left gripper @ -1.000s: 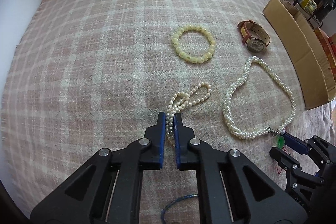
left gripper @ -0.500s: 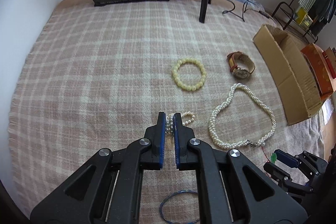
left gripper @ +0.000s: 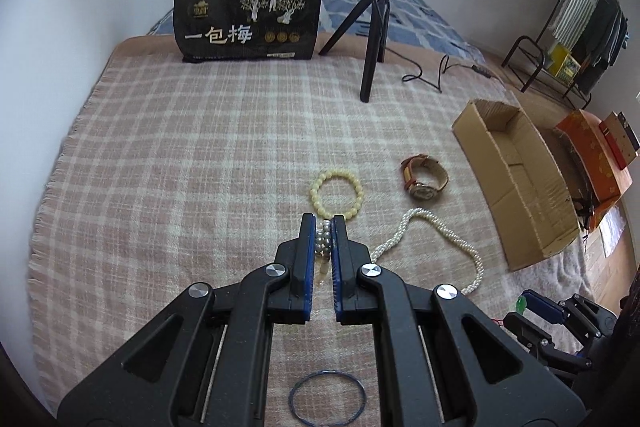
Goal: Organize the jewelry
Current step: 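Close the right tool on the jade pendant while the left tool grips the pearl strand, then carry both held items over the cardboard box and open both tools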
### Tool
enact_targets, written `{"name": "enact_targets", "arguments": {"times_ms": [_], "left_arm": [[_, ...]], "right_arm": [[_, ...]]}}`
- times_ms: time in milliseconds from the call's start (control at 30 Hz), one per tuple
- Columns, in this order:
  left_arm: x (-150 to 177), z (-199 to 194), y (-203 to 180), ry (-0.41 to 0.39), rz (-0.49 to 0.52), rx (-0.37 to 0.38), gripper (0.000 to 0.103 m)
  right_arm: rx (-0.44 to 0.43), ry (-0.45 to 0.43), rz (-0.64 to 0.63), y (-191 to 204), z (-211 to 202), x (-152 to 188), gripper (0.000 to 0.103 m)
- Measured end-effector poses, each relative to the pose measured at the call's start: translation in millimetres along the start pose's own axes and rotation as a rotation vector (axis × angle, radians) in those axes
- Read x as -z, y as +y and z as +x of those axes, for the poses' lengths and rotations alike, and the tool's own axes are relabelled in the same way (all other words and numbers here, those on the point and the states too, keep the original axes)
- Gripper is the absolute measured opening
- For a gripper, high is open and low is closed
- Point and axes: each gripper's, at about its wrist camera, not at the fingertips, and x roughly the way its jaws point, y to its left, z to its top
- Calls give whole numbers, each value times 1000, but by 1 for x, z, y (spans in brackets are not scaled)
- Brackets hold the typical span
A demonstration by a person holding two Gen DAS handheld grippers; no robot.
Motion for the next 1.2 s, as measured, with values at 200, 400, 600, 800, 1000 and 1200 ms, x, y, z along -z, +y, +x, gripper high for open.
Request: {"name": "enact_targets", "arguments": {"times_ms": [200, 400, 600, 800, 1000, 1200], "left_arm": [[-5, -11, -11, -27, 9, 23, 5], [-13, -19, -34, -55, 29, 55, 5], [-23, -26, -72, -88, 77, 103, 5], [-37, -25, -107, -100, 107, 152, 5], [-59, -23, -149, -121, 149, 202, 5], [-80, -12, -191, -124, 182, 243, 5]], "right_arm": [[42, -52, 9, -15, -17, -9, 32], [78, -105, 50, -38, -31, -22, 32], [115, -138, 98, -62, -41, -28, 32], [149, -156, 140, -91, -49, -32, 32], [175, -166, 204, -127, -53, -38, 32], [196, -170, 251, -155, -50, -47, 32]]}}
